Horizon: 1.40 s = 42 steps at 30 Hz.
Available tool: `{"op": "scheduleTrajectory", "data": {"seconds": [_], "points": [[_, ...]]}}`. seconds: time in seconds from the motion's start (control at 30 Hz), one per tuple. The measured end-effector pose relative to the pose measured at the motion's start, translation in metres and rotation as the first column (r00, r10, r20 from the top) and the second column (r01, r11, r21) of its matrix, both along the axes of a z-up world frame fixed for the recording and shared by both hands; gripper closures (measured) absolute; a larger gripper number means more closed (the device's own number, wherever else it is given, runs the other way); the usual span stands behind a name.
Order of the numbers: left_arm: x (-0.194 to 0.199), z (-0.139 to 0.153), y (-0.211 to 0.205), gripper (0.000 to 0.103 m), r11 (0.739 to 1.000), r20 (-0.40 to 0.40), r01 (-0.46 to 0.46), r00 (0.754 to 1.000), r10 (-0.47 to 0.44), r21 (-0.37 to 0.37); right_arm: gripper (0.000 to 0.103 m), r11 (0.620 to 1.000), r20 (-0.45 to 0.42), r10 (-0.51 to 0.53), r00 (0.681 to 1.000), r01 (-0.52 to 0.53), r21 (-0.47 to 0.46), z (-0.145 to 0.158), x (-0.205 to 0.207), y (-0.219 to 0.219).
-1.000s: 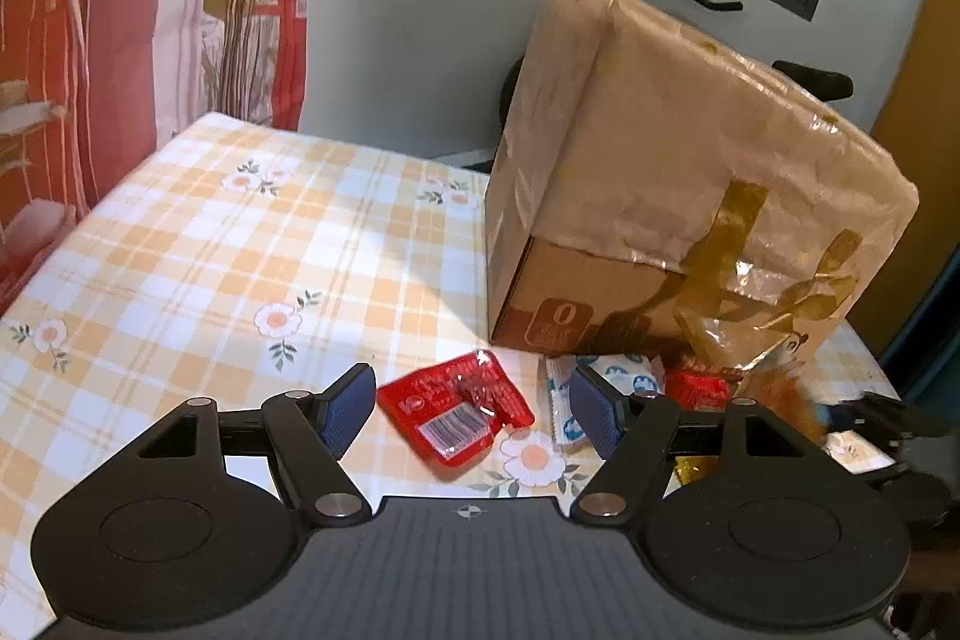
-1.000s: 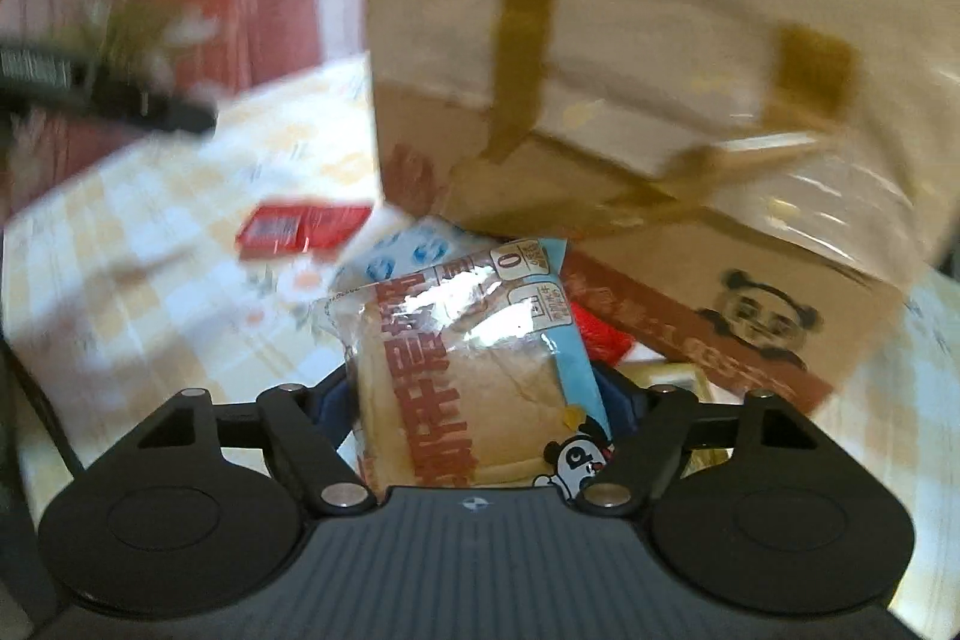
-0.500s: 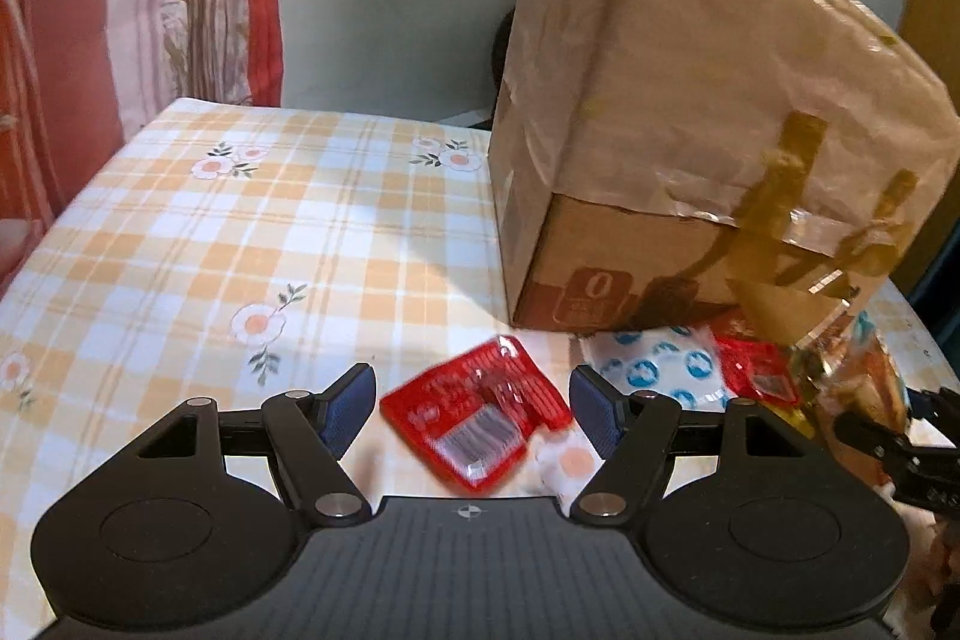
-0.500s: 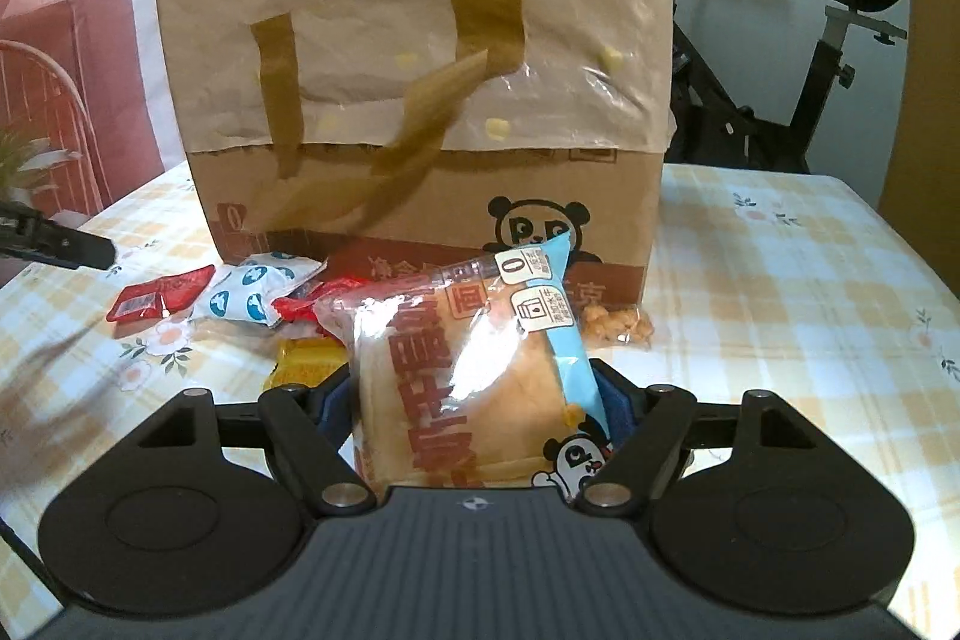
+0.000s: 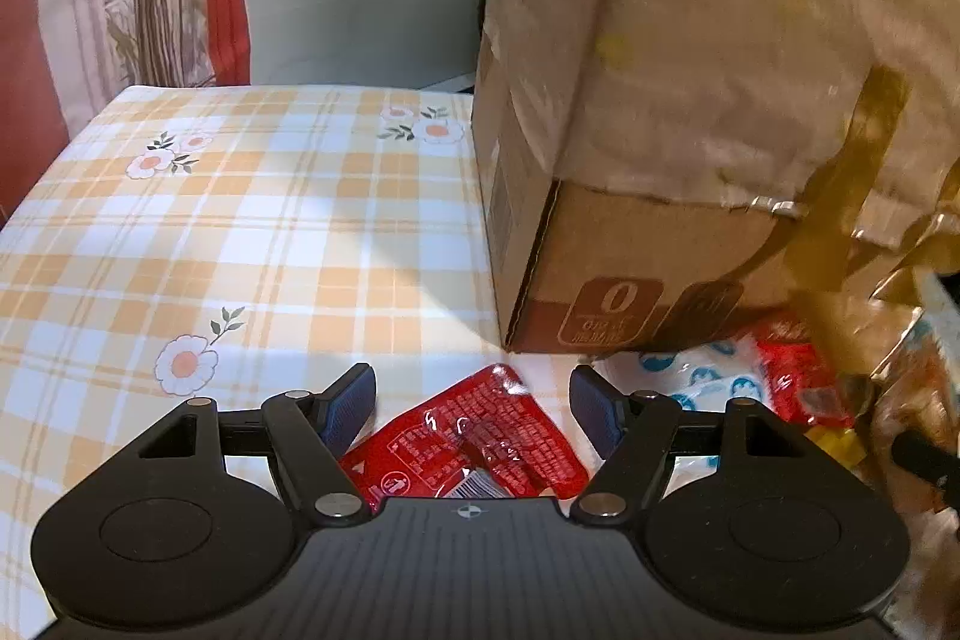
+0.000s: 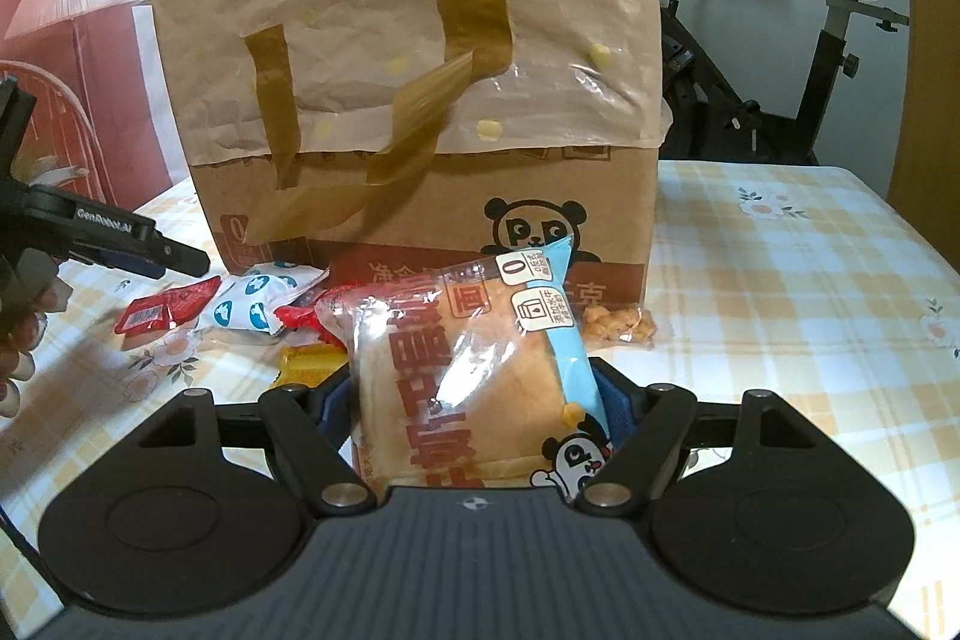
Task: Organize snacks
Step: 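Grasp the red sauce packet with the left tool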
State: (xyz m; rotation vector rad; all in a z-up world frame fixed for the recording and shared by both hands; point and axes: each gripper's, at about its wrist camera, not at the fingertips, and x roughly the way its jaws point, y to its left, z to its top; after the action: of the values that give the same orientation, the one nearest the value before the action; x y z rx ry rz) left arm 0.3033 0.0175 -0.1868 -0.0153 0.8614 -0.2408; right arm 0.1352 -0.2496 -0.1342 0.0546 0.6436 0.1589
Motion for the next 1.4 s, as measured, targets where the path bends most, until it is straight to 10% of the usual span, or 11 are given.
{"op": "scheduleTrajectory", "data": {"seconds": [0.33,1.07,1.4], "points": [[-0.025,0.002,-0.002,0.028,0.997,-0.037,0.049,0.998,-0.051,-0.051,0.025,1.000,0.000,0.000,1.000,0.000,0.003,0.000,0.001,0.000],[-0.023,-0.006,-0.013,0.022,0.992,0.050,0.058,0.997,-0.064,0.114,0.025,1.000,0.001,-0.001,1.000,0.001,0.011,-0.001,0.001,0.001],[-0.042,-0.002,-0.018,0.042,0.993,0.051,0.076,0.995,-0.081,0.094,0.025,1.000,-0.001,0.000,1.000,0.000,0.014,-0.001,0.002,0.002]]}}
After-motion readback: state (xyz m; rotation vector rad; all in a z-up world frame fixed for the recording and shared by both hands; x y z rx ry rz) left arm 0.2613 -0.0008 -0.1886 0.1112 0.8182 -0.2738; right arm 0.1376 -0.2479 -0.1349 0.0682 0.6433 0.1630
